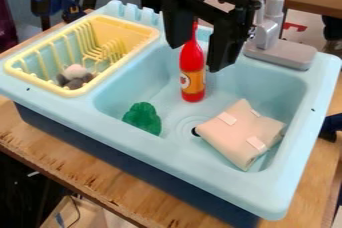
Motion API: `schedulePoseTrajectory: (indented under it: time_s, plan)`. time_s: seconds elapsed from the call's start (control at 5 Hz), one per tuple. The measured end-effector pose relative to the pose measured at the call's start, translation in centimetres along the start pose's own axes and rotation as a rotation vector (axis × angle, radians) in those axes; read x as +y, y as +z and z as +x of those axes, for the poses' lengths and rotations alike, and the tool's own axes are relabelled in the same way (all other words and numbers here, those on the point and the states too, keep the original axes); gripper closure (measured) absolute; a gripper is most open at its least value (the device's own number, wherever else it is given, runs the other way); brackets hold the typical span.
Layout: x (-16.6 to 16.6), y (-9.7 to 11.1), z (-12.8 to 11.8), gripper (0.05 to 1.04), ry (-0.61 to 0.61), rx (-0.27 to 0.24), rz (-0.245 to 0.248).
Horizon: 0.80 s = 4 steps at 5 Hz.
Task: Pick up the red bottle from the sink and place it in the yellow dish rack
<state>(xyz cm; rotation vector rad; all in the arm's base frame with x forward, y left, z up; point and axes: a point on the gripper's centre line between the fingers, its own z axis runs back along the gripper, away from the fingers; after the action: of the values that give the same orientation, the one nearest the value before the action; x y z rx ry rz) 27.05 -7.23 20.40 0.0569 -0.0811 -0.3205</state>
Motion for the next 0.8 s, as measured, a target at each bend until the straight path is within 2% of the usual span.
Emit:
schedulePoseTrajectory:
  time_s: [0.2, 0.4, 0.6, 0.8]
  plan:
    - [0.0, -0.9, 0.0, 0.083, 0.003, 0.032, -0.002]
    - [0.5, -0.4, 2.1, 0.083, 0.055, 0.003, 0.000]
    - [2.6, 0.2, 4.0, 0.083, 0.146, -0.018, -0.004]
    - [4.0, -0.4, 5.2, 0.083, 0.185, -0.009, 0.031]
